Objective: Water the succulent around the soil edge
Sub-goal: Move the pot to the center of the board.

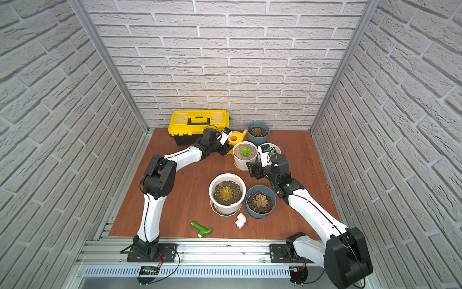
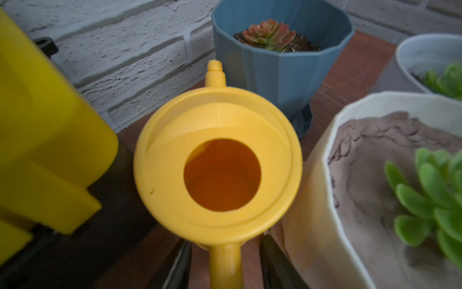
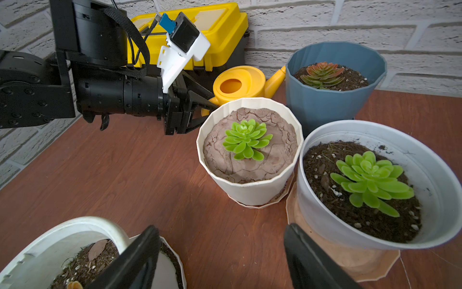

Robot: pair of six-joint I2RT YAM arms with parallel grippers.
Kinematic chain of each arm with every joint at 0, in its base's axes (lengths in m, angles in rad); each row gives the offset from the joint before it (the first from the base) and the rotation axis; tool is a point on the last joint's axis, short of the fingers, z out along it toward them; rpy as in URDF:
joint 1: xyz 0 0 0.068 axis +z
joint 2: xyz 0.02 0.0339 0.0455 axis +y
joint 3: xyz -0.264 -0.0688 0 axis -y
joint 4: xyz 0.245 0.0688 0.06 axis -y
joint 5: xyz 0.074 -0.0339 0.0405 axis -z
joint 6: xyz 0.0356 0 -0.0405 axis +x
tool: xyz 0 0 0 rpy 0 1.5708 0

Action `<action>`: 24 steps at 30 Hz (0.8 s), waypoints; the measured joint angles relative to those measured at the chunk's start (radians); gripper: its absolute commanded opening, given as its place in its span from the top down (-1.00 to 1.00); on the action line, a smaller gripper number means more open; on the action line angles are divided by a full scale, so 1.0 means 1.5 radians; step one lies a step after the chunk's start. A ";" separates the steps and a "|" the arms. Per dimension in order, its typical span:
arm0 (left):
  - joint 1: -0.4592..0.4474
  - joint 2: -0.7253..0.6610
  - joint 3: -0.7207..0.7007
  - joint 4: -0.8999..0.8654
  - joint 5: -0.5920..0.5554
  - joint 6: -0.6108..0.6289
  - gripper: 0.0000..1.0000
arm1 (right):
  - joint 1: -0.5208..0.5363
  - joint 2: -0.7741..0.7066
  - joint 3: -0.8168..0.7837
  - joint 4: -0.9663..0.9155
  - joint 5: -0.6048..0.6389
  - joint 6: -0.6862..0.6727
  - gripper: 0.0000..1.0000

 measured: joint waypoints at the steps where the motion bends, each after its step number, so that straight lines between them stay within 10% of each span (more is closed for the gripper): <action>1: -0.003 0.000 0.000 -0.005 -0.005 0.006 0.47 | 0.000 0.000 0.001 -0.005 0.003 0.001 -0.63; 7: -0.017 -0.013 -0.024 0.011 -0.045 0.034 0.98 | 0.000 0.000 0.006 -0.025 0.031 0.009 -0.63; 24: -0.044 -0.290 -0.388 0.092 -0.185 0.035 1.00 | -0.044 0.290 0.362 -0.241 0.059 0.002 0.00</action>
